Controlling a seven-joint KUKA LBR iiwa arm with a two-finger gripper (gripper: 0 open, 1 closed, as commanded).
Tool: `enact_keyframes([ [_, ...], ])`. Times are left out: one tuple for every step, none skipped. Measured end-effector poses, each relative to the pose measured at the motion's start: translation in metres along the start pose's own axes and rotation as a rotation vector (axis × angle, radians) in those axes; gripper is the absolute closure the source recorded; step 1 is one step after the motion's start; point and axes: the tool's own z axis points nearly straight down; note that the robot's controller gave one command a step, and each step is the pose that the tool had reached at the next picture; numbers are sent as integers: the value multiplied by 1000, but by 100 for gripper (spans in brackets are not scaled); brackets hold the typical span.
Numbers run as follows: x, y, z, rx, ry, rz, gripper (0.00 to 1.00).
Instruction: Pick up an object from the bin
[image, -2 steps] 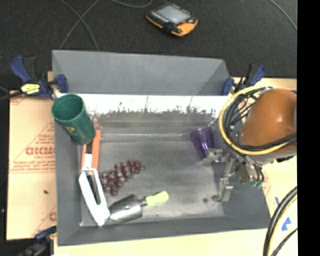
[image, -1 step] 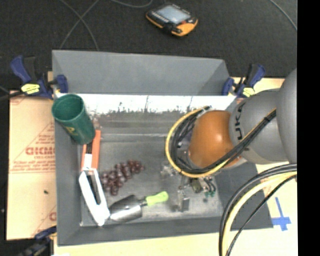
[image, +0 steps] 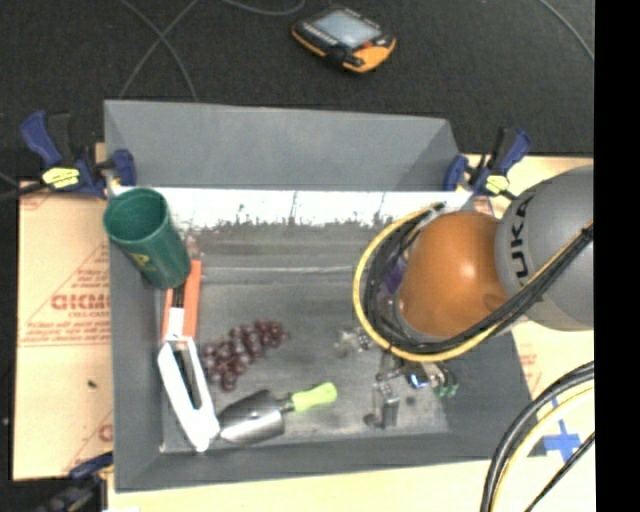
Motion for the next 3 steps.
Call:
enact_keyframes([
  [-15,64,36,-6,10,-27,0],
  [-24,97,66,2,0,28,0],
  [-1,76,65,-3,9,-79,100],
])
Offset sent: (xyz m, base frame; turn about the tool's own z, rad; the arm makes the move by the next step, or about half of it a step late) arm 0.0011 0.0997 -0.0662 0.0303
